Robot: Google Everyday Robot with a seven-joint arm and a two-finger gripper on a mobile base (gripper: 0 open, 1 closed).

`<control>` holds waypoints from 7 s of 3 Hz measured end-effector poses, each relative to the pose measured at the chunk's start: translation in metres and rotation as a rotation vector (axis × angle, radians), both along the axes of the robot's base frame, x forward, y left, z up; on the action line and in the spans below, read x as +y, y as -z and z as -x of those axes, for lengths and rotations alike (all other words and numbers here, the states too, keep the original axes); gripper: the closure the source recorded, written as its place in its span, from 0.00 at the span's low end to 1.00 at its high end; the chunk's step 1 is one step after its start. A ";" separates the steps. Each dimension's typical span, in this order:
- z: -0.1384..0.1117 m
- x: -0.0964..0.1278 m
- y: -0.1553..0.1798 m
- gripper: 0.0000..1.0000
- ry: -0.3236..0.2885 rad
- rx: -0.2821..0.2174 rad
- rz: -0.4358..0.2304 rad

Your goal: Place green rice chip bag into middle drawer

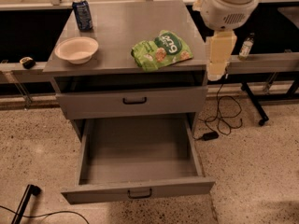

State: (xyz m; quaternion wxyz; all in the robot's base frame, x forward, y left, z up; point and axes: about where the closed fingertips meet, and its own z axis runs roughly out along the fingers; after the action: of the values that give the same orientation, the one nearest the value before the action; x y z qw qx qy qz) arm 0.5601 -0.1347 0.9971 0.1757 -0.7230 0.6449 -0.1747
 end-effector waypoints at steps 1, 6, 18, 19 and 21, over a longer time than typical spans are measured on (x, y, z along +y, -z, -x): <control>-0.047 0.026 0.018 0.00 -0.164 -0.002 -0.012; -0.090 0.057 0.095 0.00 -0.441 0.198 0.022; -0.073 0.098 0.142 1.00 -0.710 -0.003 -0.415; -0.061 0.083 0.231 1.00 -0.593 0.126 -0.333; -0.045 0.083 0.262 1.00 -0.580 0.192 -0.314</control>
Offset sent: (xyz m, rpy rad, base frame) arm 0.0549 0.0555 -0.1164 0.1607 0.3020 0.5453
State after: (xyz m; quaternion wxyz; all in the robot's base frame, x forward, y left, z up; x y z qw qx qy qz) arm 0.6049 -0.0516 0.7346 0.2655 -0.8536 0.4450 0.0527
